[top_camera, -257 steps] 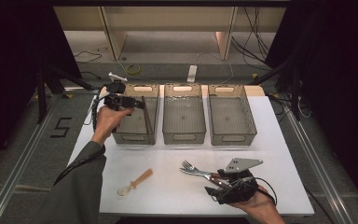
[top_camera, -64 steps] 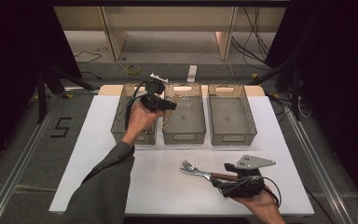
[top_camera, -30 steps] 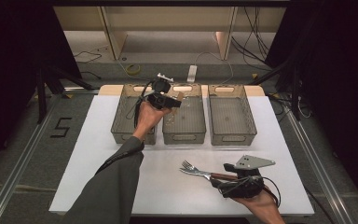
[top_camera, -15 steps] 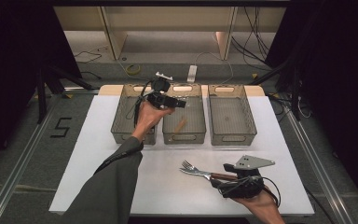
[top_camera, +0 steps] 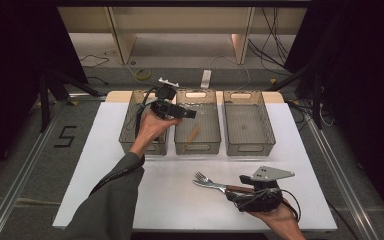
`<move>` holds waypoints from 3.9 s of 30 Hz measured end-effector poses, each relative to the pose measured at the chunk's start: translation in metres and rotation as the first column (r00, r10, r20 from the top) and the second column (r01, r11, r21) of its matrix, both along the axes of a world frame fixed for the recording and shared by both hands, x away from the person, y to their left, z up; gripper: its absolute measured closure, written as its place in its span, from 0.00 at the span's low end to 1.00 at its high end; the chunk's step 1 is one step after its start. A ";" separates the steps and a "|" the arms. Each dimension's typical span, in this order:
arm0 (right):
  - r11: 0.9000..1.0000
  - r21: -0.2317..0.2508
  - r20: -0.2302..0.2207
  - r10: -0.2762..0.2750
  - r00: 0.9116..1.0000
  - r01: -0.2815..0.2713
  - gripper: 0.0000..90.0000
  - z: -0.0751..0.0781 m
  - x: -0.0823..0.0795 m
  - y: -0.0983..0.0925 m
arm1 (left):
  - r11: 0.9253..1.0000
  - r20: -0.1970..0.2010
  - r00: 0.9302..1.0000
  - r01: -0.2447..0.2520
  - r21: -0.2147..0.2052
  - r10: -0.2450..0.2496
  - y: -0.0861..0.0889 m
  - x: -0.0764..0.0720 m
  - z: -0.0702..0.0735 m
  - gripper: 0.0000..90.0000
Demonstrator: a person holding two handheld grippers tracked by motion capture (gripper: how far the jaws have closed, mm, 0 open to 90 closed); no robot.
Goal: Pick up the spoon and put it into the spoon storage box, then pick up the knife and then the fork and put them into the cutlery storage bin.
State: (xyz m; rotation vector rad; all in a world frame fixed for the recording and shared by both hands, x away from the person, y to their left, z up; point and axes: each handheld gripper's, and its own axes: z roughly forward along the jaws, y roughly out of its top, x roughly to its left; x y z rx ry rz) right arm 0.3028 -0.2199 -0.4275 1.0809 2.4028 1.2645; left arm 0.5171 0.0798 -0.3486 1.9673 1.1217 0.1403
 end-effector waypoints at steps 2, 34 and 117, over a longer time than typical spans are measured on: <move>1.000 -0.002 -0.001 0.001 1.000 -0.001 0.29 0.000 0.000 0.000 | 1.000 0.005 1.000 -0.004 -0.009 0.004 0.003 -0.006 0.001 0.21; 1.000 -0.019 -0.010 0.010 1.000 -0.010 0.29 -0.001 0.000 0.001 | 0.998 0.112 0.992 0.054 -0.036 -0.050 0.043 -0.088 -0.011 0.18; 0.882 -0.404 -0.223 0.162 0.961 -0.242 0.45 -0.012 0.076 0.007 | 0.996 0.303 0.950 0.089 -0.009 -0.082 0.086 -0.193 -0.062 0.17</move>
